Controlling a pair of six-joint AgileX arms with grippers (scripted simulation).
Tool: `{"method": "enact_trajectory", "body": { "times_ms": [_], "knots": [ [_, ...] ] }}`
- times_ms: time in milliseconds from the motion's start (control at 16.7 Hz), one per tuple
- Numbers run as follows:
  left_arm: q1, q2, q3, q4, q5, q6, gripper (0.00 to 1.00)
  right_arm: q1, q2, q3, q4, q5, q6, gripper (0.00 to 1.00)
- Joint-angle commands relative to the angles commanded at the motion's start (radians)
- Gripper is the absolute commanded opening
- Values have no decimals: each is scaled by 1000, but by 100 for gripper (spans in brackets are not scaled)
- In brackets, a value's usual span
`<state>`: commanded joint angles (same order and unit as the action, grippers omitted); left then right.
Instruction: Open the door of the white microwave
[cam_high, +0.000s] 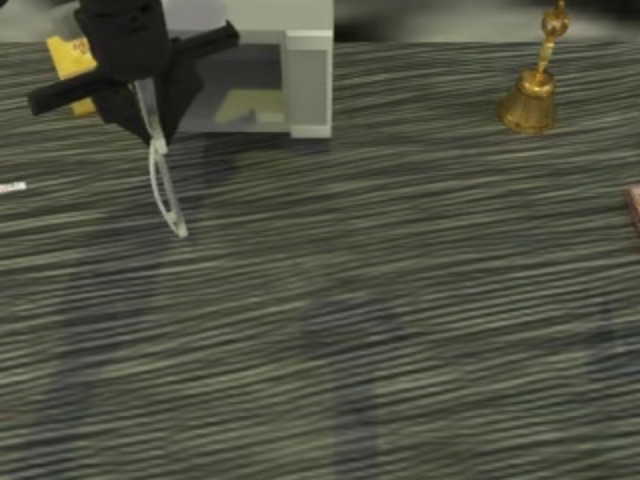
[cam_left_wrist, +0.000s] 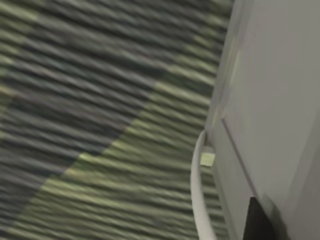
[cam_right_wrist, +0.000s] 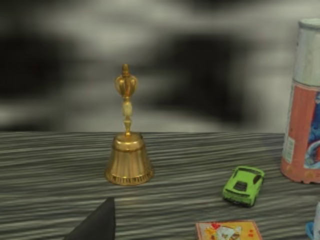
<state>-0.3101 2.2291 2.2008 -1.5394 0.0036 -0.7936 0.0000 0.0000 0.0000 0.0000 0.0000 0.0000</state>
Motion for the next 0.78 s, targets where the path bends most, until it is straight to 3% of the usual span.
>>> {"method": "enact_trajectory", "body": {
  "times_ms": [780],
  "knots": [
    [10, -16, -31, 12, 0, 12, 0, 0, 0, 0, 0, 0, 0, 100]
  ]
}}
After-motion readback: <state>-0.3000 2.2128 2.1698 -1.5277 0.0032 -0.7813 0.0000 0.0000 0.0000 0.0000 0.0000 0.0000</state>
